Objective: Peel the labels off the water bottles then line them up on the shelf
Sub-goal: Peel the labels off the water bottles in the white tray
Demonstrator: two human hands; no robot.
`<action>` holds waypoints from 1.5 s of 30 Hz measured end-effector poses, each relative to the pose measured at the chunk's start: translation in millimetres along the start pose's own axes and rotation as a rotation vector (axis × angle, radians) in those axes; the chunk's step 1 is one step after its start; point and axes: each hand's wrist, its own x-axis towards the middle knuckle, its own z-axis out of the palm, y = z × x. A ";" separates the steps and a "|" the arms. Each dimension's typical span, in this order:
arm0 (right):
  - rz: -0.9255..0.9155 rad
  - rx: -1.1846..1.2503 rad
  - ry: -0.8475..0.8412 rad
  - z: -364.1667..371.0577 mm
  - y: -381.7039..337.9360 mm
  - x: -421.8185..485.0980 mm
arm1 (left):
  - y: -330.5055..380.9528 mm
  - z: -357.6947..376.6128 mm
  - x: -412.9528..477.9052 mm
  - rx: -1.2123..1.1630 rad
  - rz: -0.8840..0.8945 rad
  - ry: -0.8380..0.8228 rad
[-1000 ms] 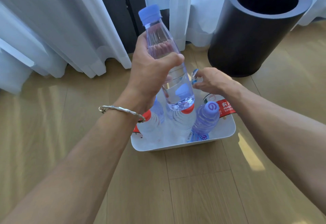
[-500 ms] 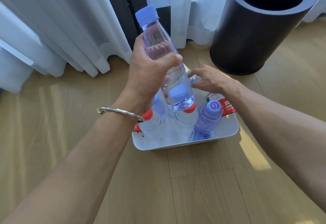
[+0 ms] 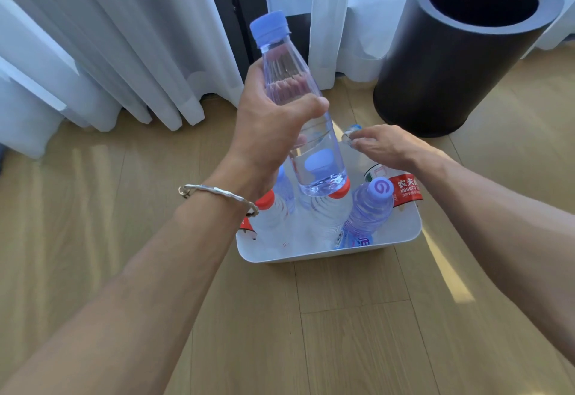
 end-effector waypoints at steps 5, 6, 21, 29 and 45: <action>-0.002 -0.036 0.129 7.1 -8.6 6.3 | -1.4 -1.4 -2.2 -0.003 0.001 -0.006; 0.015 -0.058 0.149 8.5 -10.5 7.2 | -1.9 -2.0 -2.8 -0.013 0.002 -0.006; -0.015 -0.037 0.094 12.3 -24.5 8.2 | -3.3 -13.8 -5.0 -0.074 -0.017 0.008; 0.065 0.003 0.151 8.0 -11.0 1.9 | -6.5 -10.5 -2.2 -0.064 -0.024 0.003; -0.042 0.265 0.016 7.4 -18.2 12.0 | -7.7 -9.9 -0.4 -0.059 -0.020 0.007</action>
